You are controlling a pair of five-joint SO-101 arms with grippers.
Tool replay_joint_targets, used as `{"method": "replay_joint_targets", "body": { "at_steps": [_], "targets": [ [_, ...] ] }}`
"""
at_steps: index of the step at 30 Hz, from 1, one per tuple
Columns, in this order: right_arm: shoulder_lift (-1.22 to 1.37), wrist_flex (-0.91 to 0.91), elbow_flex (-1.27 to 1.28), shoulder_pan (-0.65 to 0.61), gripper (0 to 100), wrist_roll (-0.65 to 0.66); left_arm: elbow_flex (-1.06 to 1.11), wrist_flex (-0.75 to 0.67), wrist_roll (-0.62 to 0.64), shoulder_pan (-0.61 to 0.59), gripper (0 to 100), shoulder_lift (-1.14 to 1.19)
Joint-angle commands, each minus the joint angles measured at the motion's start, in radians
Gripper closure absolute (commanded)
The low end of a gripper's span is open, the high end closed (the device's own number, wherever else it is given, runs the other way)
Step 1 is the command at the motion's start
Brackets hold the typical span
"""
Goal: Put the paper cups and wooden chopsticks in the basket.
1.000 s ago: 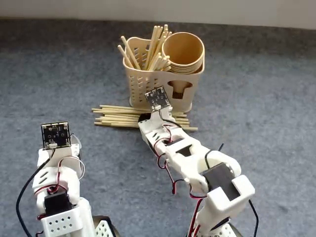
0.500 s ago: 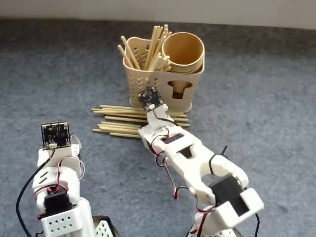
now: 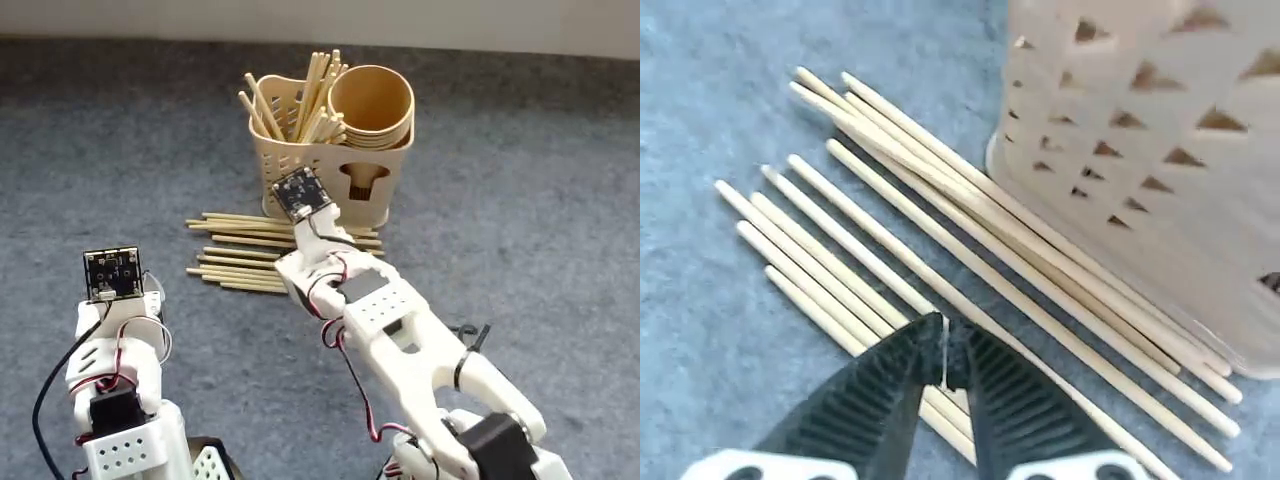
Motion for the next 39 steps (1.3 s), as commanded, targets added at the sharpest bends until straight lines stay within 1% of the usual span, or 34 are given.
{"method": "replay_joint_targets", "body": {
  "at_steps": [1,5,10,15,19,25,29,33,39],
  "targets": [
    [-0.073,-0.035,-0.036,-0.061,97.2,0.011,0.019,0.005,0.005,-0.002,86,-0.013],
    [-0.071,-0.194,-0.045,-0.117,97.1,0.012,0.019,0.005,0.005,-0.002,86,-0.013],
    [-0.015,-0.389,-0.054,-0.124,97.1,0.012,0.019,0.005,0.005,-0.002,86,-0.013],
    [0.229,-0.542,-0.179,-0.125,97.1,0.014,0.019,0.005,0.005,-0.002,86,-0.013],
    [0.478,-0.627,-0.348,-0.122,97.1,0.014,0.019,0.005,0.005,-0.002,86,-0.013],
    [0.794,-0.63,-0.611,-0.087,97.1,0.014,0.019,0.005,0.005,-0.002,86,-0.013],
    [0.924,-0.628,-0.69,-0.047,97.1,0.014,0.019,0.005,0.005,-0.002,86,-0.013],
    [0.898,-0.605,-0.668,-0.041,97.1,0.014,0.019,0.005,0.005,-0.002,86,-0.013],
    [0.796,-0.318,-0.607,-0.097,97.1,0.137,0.019,0.005,0.005,-0.002,86,-0.013]
  ]
}}
